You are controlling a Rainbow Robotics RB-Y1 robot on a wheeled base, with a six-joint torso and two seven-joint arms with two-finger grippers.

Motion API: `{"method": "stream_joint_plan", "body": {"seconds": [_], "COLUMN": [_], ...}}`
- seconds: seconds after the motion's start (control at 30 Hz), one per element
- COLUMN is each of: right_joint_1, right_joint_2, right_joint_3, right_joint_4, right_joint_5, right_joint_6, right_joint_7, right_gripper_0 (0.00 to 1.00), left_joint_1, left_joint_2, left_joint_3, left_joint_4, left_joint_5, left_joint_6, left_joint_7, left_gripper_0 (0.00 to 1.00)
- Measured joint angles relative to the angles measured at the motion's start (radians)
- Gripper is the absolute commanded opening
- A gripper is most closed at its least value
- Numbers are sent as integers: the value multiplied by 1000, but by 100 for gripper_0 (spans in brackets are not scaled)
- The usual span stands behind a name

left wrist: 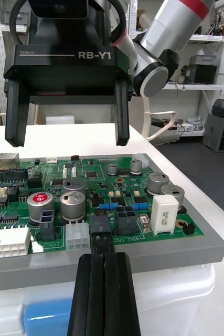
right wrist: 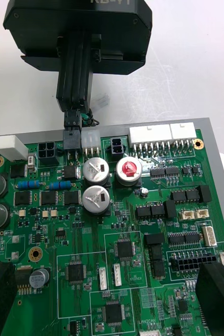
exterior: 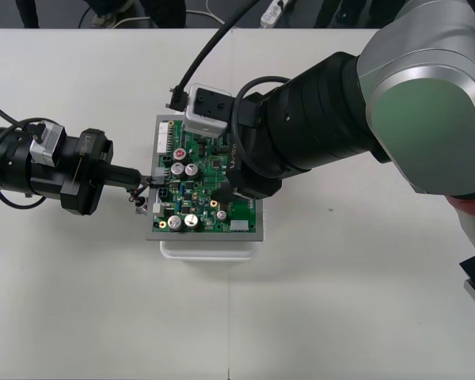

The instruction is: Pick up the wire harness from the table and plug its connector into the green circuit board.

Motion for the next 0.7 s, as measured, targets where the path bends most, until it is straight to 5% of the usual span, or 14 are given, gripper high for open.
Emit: {"method": "stream_joint_plan", "body": {"seconds": [0.7], "right_joint_1": [0], "right_joint_2": [0], "right_joint_3": [0], "right_joint_4": [0], "right_joint_5": [-3], "right_joint_6": [0], "right_joint_7": [0], "right_gripper_0": [100], "left_joint_1": [-3], "left_joint_2": [-1], "left_joint_3": [0], "left_joint_4": [0], "left_joint_5": [-3], "left_joint_6": [0], "left_joint_7": [2], "left_gripper_0": [0]}}
